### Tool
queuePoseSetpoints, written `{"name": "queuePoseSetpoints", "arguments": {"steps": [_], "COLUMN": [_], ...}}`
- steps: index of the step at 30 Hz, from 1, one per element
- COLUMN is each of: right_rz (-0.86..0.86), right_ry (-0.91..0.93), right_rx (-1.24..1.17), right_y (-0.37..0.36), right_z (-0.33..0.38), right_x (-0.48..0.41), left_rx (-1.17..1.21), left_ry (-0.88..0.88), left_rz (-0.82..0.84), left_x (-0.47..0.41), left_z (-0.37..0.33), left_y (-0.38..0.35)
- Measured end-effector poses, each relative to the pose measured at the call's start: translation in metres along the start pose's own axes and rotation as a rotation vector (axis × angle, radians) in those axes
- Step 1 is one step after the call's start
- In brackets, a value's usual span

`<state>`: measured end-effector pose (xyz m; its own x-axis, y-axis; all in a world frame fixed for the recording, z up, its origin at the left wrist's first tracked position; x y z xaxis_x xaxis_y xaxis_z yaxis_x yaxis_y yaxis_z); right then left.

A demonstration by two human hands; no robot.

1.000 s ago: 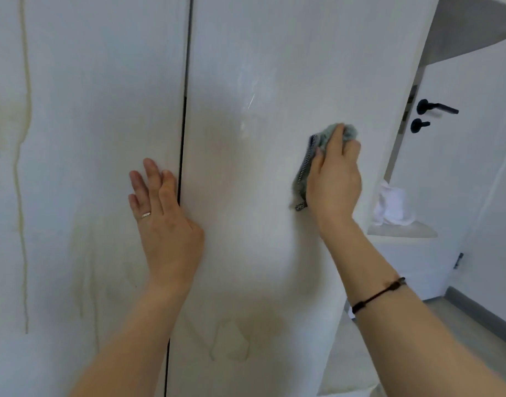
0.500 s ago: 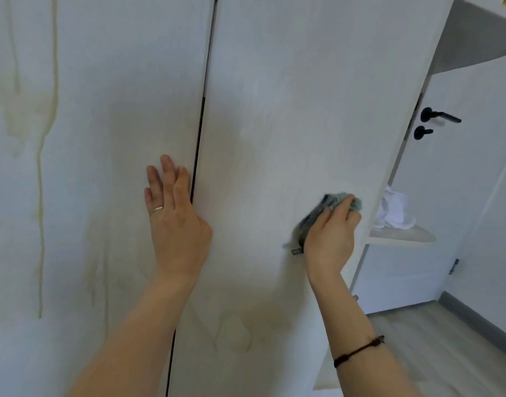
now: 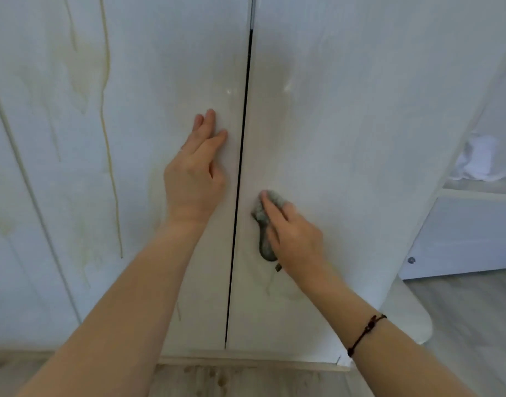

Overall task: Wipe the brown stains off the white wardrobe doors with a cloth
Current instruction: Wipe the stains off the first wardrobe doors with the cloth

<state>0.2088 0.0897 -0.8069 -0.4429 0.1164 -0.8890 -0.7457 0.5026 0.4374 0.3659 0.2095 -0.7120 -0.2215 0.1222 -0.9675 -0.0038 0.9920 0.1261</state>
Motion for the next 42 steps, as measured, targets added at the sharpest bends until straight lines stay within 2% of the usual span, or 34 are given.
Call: {"name": "queuePoseSetpoints", "arguments": {"steps": [2,3,5,7,9,12,14,16,19,21,23,25,26,29,31,33,34,35,38,39,41,42], "right_rz": [-0.066,-0.057,0.034,0.250,0.425,0.582,0.492,0.327,0.138,0.154,0.223,0.431,0.636,1.253,1.373,1.323,1.236,1.089,0.433,0.268,0.087,0.078], "right_ry": [-0.180,-0.194,-0.059,0.135,0.215,0.278,0.265,0.191,-0.110,-0.230,-0.079,0.137,0.199,0.206,0.181,0.183,0.181,0.173,0.104,0.061,0.021,0.030], "right_rx": [-0.028,-0.047,-0.030,0.014,0.016,0.019,-0.019,-0.122,-0.380,-0.490,-0.392,-0.264,-0.222,-0.130,-0.096,-0.113,-0.148,-0.198,-0.352,-0.386,-0.419,-0.417], "right_y": [-0.001,-0.005,-0.018,-0.035,-0.046,-0.054,-0.051,-0.041,-0.030,-0.032,-0.040,-0.054,-0.063,-0.081,-0.087,-0.086,-0.083,-0.078,-0.061,-0.056,-0.054,-0.057], "right_z": [0.008,0.017,0.038,0.051,0.051,0.048,0.044,0.040,0.036,0.041,0.051,0.056,0.056,0.048,0.042,0.042,0.045,0.049,0.059,0.060,0.060,0.061], "right_x": [-0.025,-0.027,-0.003,0.053,0.107,0.141,0.127,0.090,0.032,0.022,0.042,0.086,0.111,0.180,0.197,0.185,0.171,0.153,0.091,0.075,0.055,0.058], "left_rx": [-0.041,-0.062,-0.100,-0.129,-0.161,-0.200,-0.211,-0.215,-0.213,-0.200,-0.188,-0.187,-0.187,-0.172,-0.189,-0.197,-0.197,-0.197,-0.216,-0.224,-0.248,-0.254], "left_ry": [-0.025,-0.035,-0.065,-0.072,-0.072,-0.090,-0.096,-0.098,-0.075,-0.056,-0.030,-0.026,-0.028,-0.024,-0.025,-0.028,-0.031,-0.034,-0.041,-0.038,-0.029,-0.022], "left_rz": [0.044,0.058,0.083,0.107,0.123,0.142,0.153,0.156,0.147,0.151,0.164,0.183,0.187,0.196,0.209,0.217,0.217,0.212,0.195,0.194,0.185,0.180], "left_x": [0.004,0.007,0.013,0.017,0.023,0.035,0.044,0.046,0.044,0.043,0.043,0.043,0.042,0.042,0.042,0.043,0.044,0.044,0.045,0.047,0.048,0.050], "left_z": [0.001,0.001,-0.004,-0.008,-0.008,-0.003,-0.001,-0.001,-0.004,-0.009,-0.014,-0.015,-0.015,-0.014,-0.014,-0.015,-0.015,-0.015,-0.014,-0.014,-0.014,-0.015], "left_y": [-0.002,-0.003,-0.004,-0.008,-0.012,-0.015,-0.016,-0.017,-0.018,-0.019,-0.017,-0.015,-0.014,-0.012,-0.010,-0.010,-0.010,-0.011,-0.014,-0.016,-0.020,-0.022]}}
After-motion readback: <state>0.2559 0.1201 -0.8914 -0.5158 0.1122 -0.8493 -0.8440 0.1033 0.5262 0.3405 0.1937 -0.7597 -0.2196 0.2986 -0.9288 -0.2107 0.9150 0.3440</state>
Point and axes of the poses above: each hand's wrist, its own x-axis away from the middle knuckle, its own y-axis out of the back of the hand, z = x × y, the point moved 1 cm from there along -x, towards the middle knuckle
